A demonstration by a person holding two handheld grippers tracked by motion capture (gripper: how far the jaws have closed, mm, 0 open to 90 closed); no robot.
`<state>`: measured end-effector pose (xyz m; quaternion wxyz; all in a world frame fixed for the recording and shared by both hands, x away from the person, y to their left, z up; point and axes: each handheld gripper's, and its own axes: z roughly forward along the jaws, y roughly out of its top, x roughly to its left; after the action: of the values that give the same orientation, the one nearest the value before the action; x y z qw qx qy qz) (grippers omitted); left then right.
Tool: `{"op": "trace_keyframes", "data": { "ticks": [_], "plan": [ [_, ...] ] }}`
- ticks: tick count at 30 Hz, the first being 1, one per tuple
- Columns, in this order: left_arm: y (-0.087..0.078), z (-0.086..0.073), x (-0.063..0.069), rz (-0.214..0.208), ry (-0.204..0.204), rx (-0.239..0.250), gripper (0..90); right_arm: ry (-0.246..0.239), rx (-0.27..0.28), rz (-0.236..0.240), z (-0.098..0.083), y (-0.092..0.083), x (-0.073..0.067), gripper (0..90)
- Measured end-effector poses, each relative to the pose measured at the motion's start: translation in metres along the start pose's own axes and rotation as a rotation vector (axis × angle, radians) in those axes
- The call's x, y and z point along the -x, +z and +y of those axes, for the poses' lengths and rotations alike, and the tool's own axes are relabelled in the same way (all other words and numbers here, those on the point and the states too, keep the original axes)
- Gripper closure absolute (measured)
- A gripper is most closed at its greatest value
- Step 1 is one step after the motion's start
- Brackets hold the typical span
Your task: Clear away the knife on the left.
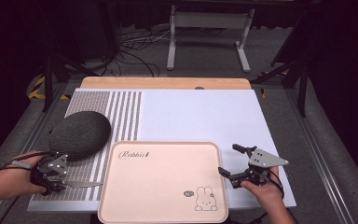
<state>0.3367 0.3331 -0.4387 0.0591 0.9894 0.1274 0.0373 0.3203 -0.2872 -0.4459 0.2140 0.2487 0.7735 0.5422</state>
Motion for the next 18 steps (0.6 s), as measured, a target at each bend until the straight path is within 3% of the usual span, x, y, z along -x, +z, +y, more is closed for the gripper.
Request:
{"op": "trace_keyframes", "data": {
  "ticks": [7,14,18],
  "plan": [
    [0.003,0.004,-0.006,-0.066,0.054,-0.088,61.6,0.004,0.004,0.013,0.000,0.000,0.000,2.1],
    [0.003,0.009,-0.010,-0.082,0.127,-0.140,75.1,-0.001,-0.002,0.025,0.000,0.001,0.000,2.1],
    [0.004,0.012,-0.009,-0.066,0.173,-0.166,79.9,-0.004,-0.004,0.033,0.000,0.002,-0.001,2.4]
  ]
}}
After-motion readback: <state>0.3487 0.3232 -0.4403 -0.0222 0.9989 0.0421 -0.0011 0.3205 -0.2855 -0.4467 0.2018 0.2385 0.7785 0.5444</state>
